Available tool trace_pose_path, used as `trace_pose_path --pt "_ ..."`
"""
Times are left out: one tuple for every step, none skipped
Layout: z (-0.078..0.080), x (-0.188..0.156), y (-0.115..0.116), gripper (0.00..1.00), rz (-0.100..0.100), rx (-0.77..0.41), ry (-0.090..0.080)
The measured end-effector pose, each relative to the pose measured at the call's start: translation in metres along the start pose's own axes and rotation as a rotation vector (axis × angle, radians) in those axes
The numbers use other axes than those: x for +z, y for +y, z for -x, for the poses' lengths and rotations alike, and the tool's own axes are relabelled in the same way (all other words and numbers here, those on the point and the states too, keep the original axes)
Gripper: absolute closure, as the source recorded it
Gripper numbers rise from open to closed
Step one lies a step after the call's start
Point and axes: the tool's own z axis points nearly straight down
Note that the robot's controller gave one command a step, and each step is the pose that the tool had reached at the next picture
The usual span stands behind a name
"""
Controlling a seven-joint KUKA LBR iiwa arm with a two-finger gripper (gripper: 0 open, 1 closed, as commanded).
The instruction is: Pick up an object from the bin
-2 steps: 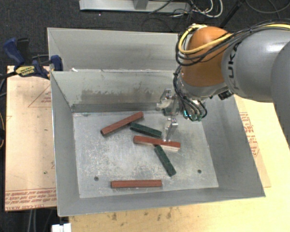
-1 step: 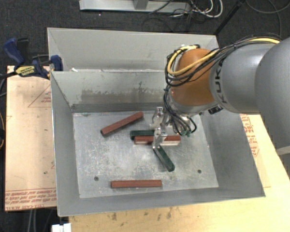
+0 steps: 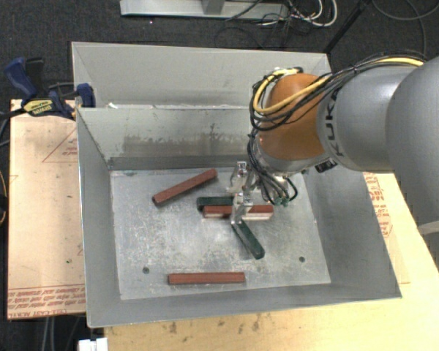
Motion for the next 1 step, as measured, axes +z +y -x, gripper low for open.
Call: trace_pose_path --pt "0.0284 -0.1830 -0.0003 1.00 -0.004 -0.014 0.015"
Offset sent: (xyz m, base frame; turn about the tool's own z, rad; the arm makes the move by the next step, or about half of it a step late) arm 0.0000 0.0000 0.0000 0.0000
